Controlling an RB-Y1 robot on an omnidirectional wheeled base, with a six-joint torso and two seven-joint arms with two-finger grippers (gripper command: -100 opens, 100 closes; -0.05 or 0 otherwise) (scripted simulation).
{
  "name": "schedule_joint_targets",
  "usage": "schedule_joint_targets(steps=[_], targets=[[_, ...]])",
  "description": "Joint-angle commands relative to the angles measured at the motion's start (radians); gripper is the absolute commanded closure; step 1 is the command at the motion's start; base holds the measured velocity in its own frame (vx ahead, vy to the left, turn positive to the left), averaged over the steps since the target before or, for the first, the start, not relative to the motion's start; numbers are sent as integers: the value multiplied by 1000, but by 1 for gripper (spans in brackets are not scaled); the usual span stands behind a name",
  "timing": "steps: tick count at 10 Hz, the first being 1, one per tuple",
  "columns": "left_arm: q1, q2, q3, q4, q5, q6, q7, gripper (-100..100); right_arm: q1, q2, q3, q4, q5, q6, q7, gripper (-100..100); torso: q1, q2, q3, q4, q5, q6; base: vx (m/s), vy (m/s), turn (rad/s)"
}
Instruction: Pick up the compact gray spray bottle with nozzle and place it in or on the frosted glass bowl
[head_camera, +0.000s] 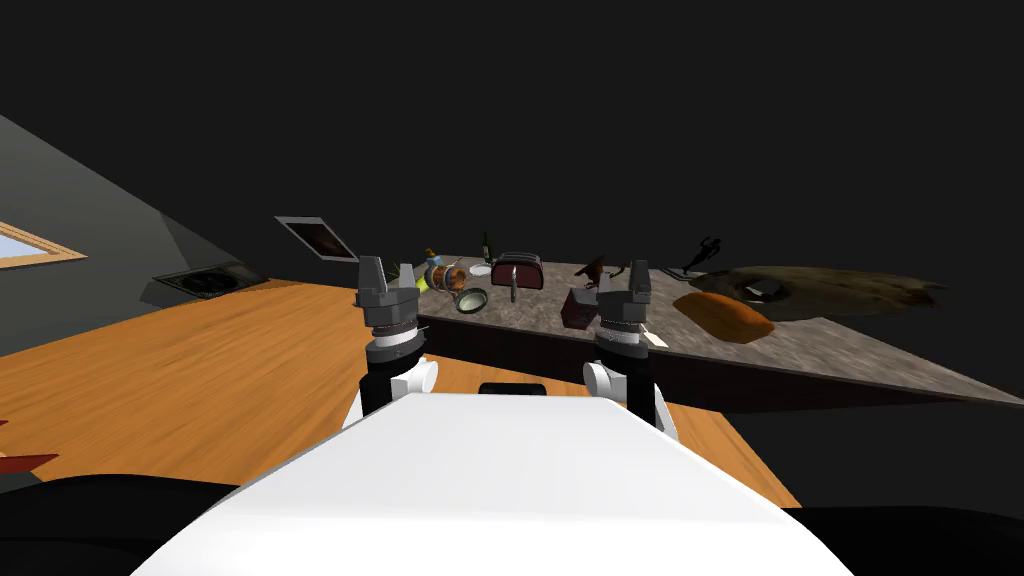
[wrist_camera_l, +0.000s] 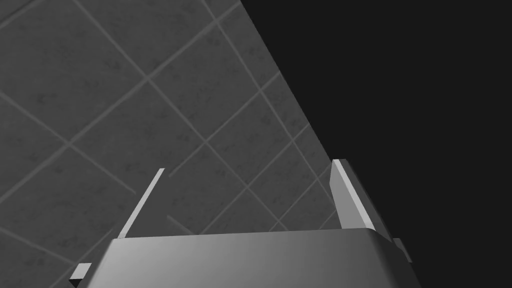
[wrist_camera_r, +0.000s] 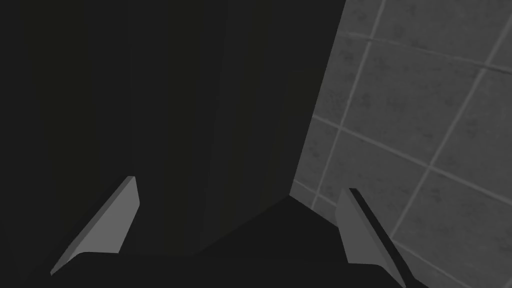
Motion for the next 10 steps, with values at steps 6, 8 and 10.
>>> schedule_joint_targets(steps=[6,8,10], targets=[[0,0,0,0,0,0,0,0,28,-191,-34,27,0,75,-12,-100,4,1,1,0,1,0,-13,50,79],[0,0,0,0,0,0,0,0,41,-255,-50,39,-1,112,-19,-100,5,2,1,0,1,0,-31,80,121],[0,0,0,0,0,0,0,0,49,-300,-59,45,-2,132,-23,-100,4,2,1,0,1,0,-20,52,61]])
